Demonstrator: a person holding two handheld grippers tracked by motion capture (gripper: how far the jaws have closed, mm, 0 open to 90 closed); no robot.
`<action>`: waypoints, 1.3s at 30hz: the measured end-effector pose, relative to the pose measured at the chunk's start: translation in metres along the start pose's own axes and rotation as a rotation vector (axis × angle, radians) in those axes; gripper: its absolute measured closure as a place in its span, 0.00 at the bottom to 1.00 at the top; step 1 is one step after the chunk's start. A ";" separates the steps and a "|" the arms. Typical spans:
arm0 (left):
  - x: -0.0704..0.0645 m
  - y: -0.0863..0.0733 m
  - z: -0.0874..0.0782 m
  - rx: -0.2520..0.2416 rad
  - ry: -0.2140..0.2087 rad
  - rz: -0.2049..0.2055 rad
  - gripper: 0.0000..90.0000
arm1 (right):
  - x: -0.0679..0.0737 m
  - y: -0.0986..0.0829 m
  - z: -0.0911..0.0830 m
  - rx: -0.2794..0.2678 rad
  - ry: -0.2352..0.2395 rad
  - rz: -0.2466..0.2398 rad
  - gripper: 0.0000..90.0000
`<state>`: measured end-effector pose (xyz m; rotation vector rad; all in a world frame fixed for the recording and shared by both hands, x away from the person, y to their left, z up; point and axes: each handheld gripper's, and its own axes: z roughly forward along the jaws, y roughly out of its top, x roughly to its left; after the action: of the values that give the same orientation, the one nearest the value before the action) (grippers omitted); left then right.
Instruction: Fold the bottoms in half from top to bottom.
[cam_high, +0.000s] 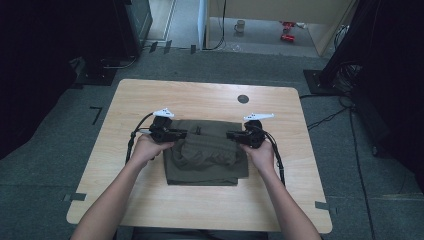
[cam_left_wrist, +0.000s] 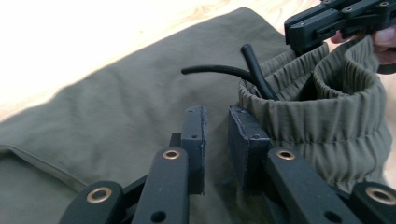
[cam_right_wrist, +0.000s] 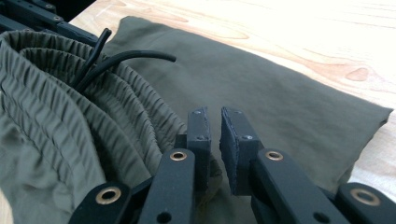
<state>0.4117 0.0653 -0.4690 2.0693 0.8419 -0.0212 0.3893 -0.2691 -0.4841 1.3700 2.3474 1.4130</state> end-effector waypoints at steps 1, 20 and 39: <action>-0.002 -0.001 -0.001 0.000 -0.002 0.000 0.86 | 0.002 -0.001 -0.001 0.003 -0.006 -0.009 0.90; -0.036 -0.027 -0.016 -0.002 -0.044 0.029 0.81 | 0.002 -0.003 -0.011 0.008 -0.079 -0.028 0.88; -0.069 -0.053 -0.030 -0.031 -0.001 0.082 0.62 | 0.044 -0.041 -0.035 0.024 0.021 -0.061 0.61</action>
<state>0.3194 0.0694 -0.4676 2.0726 0.7519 0.0353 0.3200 -0.2683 -0.4788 1.2844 2.4047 1.3940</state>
